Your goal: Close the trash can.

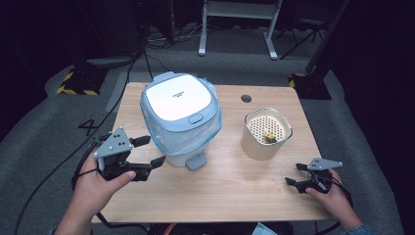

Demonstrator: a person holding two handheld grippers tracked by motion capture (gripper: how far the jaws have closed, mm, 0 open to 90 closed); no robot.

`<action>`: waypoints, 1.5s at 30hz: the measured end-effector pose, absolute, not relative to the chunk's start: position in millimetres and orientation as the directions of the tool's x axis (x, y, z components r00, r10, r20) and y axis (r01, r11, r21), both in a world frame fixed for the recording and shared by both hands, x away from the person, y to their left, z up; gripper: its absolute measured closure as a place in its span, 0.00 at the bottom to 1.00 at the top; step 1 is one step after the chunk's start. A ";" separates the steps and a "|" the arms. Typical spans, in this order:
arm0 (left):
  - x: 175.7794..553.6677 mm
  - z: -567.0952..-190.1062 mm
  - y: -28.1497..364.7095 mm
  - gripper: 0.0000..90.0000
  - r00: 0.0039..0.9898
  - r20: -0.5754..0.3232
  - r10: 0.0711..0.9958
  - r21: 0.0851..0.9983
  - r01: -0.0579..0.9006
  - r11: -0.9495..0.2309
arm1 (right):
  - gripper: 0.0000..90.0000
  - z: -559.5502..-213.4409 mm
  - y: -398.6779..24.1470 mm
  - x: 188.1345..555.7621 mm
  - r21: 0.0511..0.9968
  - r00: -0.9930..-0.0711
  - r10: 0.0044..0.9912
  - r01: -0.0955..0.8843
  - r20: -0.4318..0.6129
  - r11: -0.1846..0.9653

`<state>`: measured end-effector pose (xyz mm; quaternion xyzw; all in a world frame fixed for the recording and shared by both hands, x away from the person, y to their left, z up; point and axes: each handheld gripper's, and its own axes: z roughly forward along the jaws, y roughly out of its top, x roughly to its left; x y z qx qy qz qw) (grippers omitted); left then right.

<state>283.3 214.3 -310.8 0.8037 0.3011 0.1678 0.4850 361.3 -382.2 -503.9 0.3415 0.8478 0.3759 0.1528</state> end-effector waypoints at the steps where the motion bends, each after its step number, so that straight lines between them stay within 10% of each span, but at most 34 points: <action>1: 283.4 -315.2 216.0 0.30 0.757 -0.021 0.653 0.879 0.325 -0.349 | 0.21 -503.9 -382.2 361.3 0.742 -0.720 0.694 0.464 -0.002 0.484; 45: 308.2 -483.6 250.6 0.22 0.571 -0.007 0.821 0.682 0.603 -0.413 | 0.21 -503.9 -382.2 361.2 0.742 -0.720 0.694 0.464 -0.002 0.484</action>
